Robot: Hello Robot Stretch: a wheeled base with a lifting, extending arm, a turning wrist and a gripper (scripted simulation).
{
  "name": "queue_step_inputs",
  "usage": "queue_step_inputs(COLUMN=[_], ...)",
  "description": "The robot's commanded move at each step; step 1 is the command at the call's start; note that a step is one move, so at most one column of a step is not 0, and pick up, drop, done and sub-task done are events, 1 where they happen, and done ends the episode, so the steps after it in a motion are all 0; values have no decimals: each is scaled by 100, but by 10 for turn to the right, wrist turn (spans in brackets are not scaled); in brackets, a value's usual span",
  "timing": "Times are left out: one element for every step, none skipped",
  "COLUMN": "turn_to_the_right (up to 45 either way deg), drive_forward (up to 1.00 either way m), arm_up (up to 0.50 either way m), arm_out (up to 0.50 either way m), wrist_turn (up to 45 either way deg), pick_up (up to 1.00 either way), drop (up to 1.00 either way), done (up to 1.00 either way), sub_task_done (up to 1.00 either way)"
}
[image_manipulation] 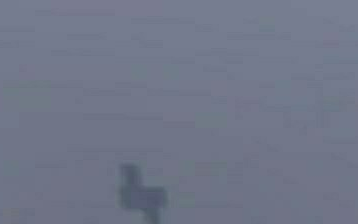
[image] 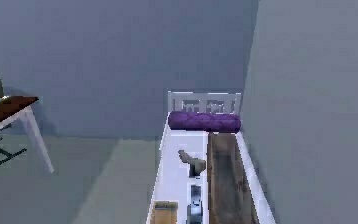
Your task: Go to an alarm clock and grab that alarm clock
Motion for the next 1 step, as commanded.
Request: queue_step_inputs(turn_to_the_right=[-450], drive_forward=[0], arm_up=[0], arm_out=[0], wrist_turn=[0], pick_up=[0], drop=[0], done=[0], sub_task_done=[0])
